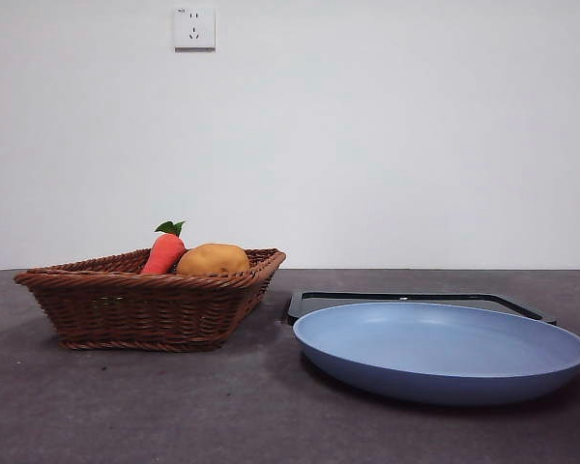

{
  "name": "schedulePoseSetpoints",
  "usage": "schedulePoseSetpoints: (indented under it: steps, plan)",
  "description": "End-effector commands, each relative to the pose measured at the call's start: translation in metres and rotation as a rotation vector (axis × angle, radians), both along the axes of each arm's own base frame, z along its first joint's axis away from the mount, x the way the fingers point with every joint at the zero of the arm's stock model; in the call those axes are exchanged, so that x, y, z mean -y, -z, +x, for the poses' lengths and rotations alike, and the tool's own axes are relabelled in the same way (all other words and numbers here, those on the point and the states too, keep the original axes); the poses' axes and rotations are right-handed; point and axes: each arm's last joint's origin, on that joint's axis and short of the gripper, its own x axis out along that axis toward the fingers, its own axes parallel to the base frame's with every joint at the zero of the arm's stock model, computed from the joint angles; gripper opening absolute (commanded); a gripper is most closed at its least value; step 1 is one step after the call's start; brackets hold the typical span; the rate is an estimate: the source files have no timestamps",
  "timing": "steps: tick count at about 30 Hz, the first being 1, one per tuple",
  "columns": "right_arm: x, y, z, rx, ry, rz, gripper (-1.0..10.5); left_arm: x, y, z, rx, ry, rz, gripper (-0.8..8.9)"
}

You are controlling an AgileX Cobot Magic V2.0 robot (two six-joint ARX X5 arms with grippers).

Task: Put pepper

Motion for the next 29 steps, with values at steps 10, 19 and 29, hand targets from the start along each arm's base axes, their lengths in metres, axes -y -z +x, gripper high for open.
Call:
schedulePoseSetpoints:
  steps: [10,19,29]
  plan:
    - [-0.001,-0.006,0.0,0.001,0.0,0.351,0.1,0.006,-0.003,-0.001,-0.021,0.19,-0.238,0.06]
    - [-0.002,-0.048,-0.006,0.076,-0.03,0.381,0.1,0.008,-0.041,-0.005,0.026,0.252,-0.255,0.06]
    - [-0.006,-0.107,0.008,-0.069,-0.18,0.326,0.1,0.011,-0.102,0.015,-0.088,0.406,-0.188,0.06]
